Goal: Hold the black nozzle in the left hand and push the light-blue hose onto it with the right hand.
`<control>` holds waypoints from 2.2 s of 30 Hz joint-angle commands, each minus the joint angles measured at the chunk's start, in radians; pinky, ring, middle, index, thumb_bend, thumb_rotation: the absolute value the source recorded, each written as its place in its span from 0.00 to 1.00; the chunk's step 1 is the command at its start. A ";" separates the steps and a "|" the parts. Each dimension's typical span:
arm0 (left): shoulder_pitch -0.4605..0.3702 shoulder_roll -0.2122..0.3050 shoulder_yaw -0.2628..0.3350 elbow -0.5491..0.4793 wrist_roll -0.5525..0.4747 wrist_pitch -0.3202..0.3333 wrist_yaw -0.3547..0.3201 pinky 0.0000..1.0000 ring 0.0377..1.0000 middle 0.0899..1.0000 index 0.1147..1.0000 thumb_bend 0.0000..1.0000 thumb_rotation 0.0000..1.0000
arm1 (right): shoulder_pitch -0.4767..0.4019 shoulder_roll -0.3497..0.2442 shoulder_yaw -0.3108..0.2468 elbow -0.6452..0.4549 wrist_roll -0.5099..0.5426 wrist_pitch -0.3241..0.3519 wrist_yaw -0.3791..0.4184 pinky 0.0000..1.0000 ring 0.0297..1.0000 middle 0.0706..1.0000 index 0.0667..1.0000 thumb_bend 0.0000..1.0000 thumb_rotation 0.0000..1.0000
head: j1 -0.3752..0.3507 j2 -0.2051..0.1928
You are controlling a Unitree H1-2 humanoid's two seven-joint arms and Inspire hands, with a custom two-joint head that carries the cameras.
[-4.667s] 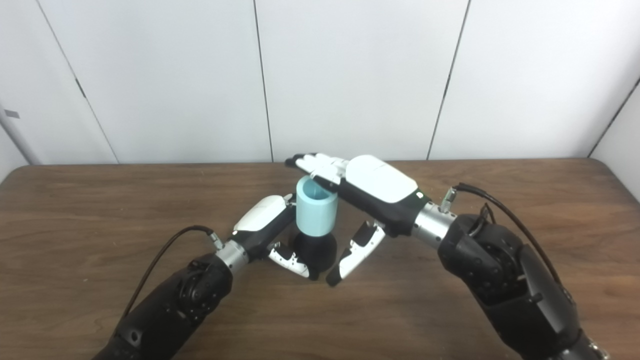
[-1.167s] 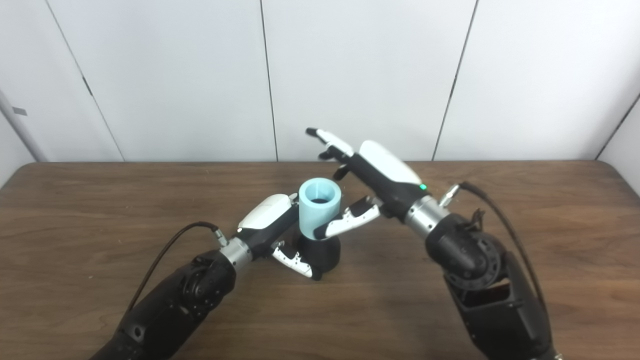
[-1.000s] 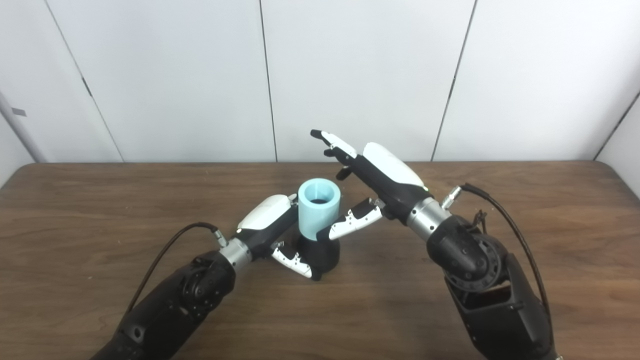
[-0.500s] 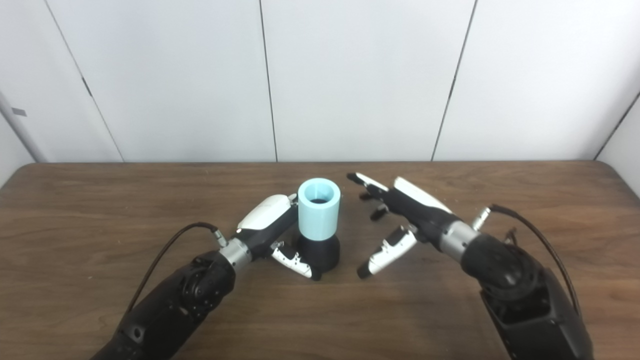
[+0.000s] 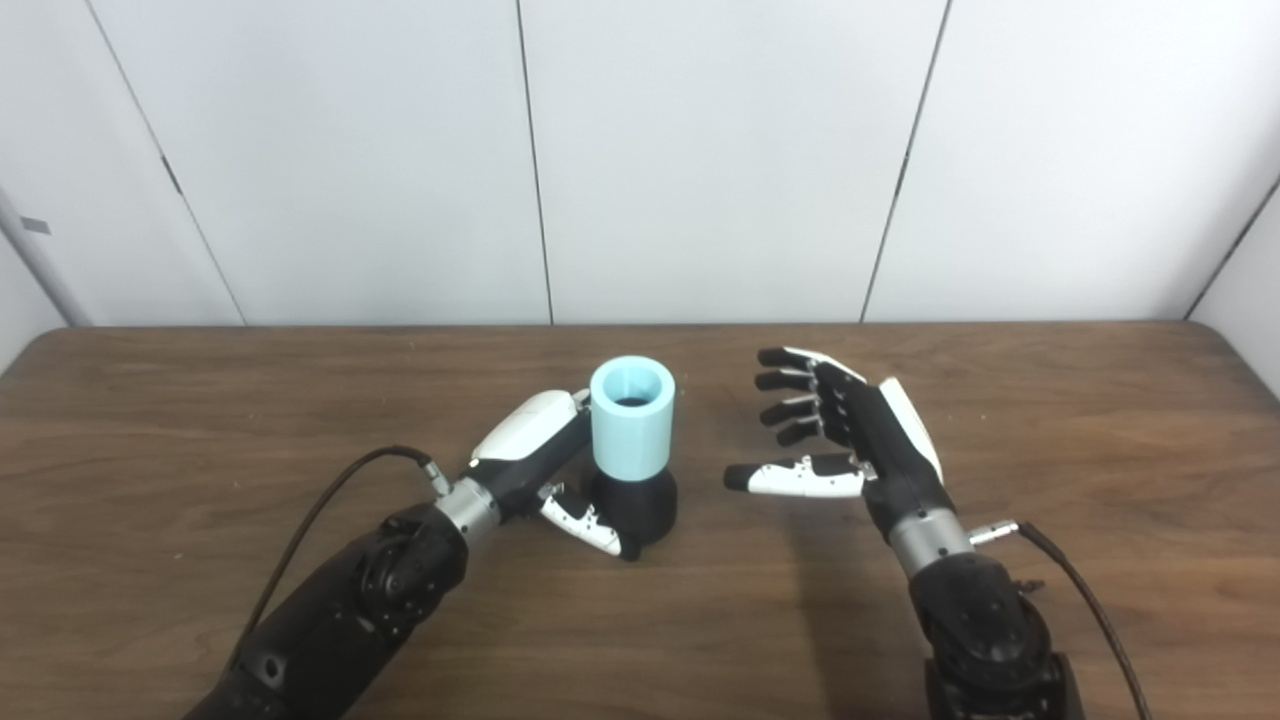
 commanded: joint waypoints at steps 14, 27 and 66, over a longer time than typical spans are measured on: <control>0.063 0.043 -0.038 -0.011 0.039 0.247 -0.248 1.00 1.00 1.00 1.00 1.00 0.32 | -0.025 -0.024 -0.004 -0.024 0.053 -0.071 -0.046 0.49 0.60 0.70 0.72 0.65 0.00 | 0.001 0.000; 0.123 0.037 0.072 -0.098 0.101 0.286 -0.038 0.85 0.83 0.82 0.81 0.75 0.14 | -0.020 -0.018 -0.016 -0.040 0.065 -0.061 -0.073 0.51 0.60 0.69 0.71 0.65 0.00 | 0.014 -0.008; 0.279 -0.107 0.563 -0.399 -0.416 0.236 -0.013 0.57 0.63 0.65 0.68 0.64 0.00 | 0.020 0.023 -0.022 0.039 0.102 -0.161 -0.157 0.58 0.63 0.69 0.70 0.68 0.00 | 0.016 -0.021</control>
